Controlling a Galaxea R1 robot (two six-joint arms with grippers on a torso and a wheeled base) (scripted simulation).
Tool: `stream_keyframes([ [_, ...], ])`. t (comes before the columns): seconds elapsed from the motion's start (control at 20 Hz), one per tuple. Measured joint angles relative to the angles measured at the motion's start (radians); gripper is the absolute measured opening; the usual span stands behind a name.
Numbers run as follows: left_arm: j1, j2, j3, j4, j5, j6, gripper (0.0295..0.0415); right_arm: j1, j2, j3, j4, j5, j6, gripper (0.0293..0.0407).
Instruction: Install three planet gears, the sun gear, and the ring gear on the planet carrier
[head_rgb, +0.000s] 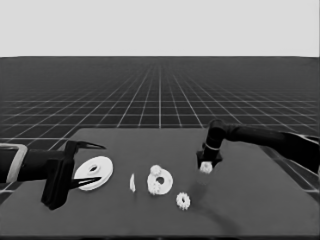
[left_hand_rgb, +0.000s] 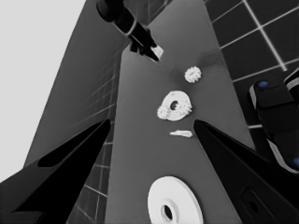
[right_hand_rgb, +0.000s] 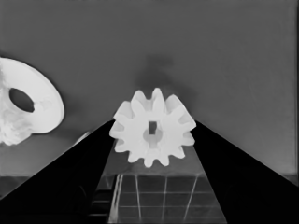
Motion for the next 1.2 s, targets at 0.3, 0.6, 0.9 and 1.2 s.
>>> stream_keyframes([
  [0.3, 0.000, 0.000, 0.000, 0.000, 0.000, 0.000, 0.0385, -0.001, 0.358, -0.092, -0.017, -0.043, 0.263, 0.0312],
  [0.6, 0.000, 0.000, 0.000, 0.000, 0.000, 0.000, 0.0385, -0.002, 0.416, -0.144, -0.017, -0.045, 0.270, 0.0312],
  [0.9, 0.000, 0.000, 0.000, 0.000, 0.000, 0.000, 0.0385, -0.150, 0.444, -0.242, -0.157, 0.007, 0.212, 0.0312],
  [1.2, 0.000, 0.000, 0.000, 0.000, 0.000, 0.000, 0.0385, -0.156, 0.446, -0.248, -0.163, 0.010, 0.209, 0.0372],
])
